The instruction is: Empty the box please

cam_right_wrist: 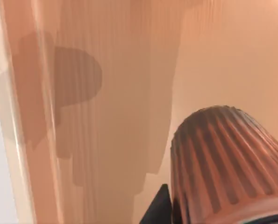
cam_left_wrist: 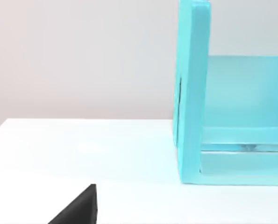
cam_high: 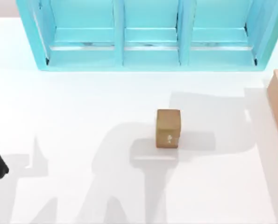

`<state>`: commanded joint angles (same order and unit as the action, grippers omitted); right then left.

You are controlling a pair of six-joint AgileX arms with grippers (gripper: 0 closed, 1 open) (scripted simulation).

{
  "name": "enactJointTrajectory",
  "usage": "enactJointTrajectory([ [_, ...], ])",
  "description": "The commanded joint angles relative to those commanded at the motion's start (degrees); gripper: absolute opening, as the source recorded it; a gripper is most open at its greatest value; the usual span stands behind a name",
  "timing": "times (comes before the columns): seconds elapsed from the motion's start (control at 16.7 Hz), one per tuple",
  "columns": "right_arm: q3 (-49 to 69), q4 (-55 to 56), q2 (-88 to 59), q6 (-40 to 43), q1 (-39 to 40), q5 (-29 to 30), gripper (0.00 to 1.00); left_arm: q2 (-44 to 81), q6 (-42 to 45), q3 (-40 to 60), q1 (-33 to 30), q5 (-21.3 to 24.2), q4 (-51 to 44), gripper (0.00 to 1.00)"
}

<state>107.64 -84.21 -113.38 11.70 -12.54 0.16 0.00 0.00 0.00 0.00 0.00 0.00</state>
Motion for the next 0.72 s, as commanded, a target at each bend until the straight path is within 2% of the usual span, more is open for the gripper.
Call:
enactJointTrajectory([
  [0.18,-4.2,3.1,1.4,-10.8,11.2,0.0,0.0,0.0,0.0,0.0,0.0,0.0,0.0,1.0],
  [0.72,-22.1,14.7,7.0,-49.9,51.8,0.1,0.0,0.0,0.0,0.0,0.0,0.0,0.0,1.0],
])
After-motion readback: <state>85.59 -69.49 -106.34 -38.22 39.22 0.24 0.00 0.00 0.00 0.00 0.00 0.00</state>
